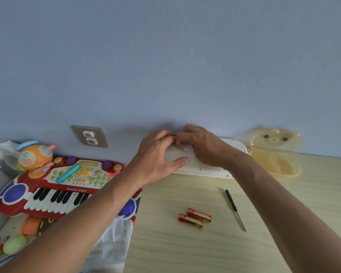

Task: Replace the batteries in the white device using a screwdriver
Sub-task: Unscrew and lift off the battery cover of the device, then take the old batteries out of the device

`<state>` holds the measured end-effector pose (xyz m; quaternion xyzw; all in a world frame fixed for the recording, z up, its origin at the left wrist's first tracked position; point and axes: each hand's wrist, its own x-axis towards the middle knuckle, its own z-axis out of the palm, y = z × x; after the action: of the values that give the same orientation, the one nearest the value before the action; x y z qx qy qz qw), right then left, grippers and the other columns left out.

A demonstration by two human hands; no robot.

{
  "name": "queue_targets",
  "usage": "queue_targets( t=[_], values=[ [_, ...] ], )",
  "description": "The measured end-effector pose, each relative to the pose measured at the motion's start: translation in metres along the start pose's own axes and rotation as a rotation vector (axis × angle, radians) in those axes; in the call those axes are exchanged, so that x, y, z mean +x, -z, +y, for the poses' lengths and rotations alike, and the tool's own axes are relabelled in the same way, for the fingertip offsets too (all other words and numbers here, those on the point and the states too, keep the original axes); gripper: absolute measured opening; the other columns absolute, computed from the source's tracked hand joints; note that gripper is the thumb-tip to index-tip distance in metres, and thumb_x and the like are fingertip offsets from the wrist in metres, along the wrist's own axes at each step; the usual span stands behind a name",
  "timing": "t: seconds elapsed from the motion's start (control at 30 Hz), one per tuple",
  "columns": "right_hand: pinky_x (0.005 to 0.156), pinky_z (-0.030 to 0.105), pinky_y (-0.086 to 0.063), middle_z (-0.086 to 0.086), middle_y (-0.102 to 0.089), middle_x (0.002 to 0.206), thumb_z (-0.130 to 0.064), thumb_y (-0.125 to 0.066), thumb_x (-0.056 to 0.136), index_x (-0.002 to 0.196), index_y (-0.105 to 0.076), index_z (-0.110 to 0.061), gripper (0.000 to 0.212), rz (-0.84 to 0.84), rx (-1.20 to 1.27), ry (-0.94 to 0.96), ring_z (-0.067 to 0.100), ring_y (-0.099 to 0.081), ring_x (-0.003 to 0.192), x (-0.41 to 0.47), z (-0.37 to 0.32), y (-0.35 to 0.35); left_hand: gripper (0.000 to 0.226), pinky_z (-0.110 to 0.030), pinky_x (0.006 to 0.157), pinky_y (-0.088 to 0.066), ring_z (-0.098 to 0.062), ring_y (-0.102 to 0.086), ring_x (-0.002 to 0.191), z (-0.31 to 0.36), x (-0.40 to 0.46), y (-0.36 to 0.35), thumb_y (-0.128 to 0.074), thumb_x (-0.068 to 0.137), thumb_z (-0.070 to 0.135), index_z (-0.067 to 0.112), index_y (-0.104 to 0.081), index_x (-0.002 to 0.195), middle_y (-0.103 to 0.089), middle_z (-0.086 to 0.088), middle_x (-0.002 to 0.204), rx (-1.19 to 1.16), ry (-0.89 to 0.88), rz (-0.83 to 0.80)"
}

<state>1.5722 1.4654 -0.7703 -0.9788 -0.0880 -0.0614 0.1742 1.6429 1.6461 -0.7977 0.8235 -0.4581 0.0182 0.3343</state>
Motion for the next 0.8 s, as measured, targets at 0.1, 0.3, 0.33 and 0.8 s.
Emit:
queue_targets(
  t=[0.1,0.3,0.33,0.8],
  values=[
    [0.073,0.044,-0.047,-0.003,-0.047,0.085,-0.008,-0.033,0.071,0.085,-0.057,-0.021,0.031,-0.043,0.115,-0.045,0.021,-0.046,0.079,0.003,-0.005,0.007,0.042,-0.036,0.108,-0.038,-0.003,-0.045,0.121,0.0,0.0,-0.001,-0.065,0.08,0.06,0.033,-0.066,0.113,-0.053,0.019,0.123,-0.008,-0.004,0.016],
    [0.072,0.012,-0.038,-0.005,-0.06,0.087,-0.005,-0.069,0.078,0.09,-0.06,-0.011,0.017,-0.059,0.31,-0.123,0.004,-0.051,0.081,-0.009,-0.005,0.02,0.05,-0.039,0.11,-0.037,-0.003,-0.043,0.124,0.0,0.001,-0.001,-0.065,0.08,0.062,0.034,-0.064,0.123,-0.052,0.019,0.126,-0.009,0.011,0.009],
    [0.074,0.009,-0.038,-0.007,-0.063,0.091,-0.006,-0.072,0.078,0.094,-0.063,-0.013,0.02,-0.047,0.322,-0.149,-0.001,-0.052,0.083,-0.013,-0.004,0.02,0.053,-0.039,0.11,-0.036,-0.003,-0.043,0.124,0.0,0.001,-0.001,-0.064,0.081,0.061,0.033,-0.063,0.125,-0.051,0.019,0.127,-0.003,0.013,0.004],
    [0.073,0.01,-0.051,-0.024,-0.073,0.093,-0.028,-0.079,0.08,0.102,-0.076,-0.032,0.023,0.486,0.296,-0.577,-0.001,-0.067,0.084,-0.103,-0.022,0.038,0.066,-0.038,0.113,-0.033,-0.006,-0.044,0.127,-0.002,0.001,-0.001,-0.059,0.078,0.068,0.028,-0.062,0.13,-0.052,0.017,0.13,0.045,0.008,-0.009]
  ],
)
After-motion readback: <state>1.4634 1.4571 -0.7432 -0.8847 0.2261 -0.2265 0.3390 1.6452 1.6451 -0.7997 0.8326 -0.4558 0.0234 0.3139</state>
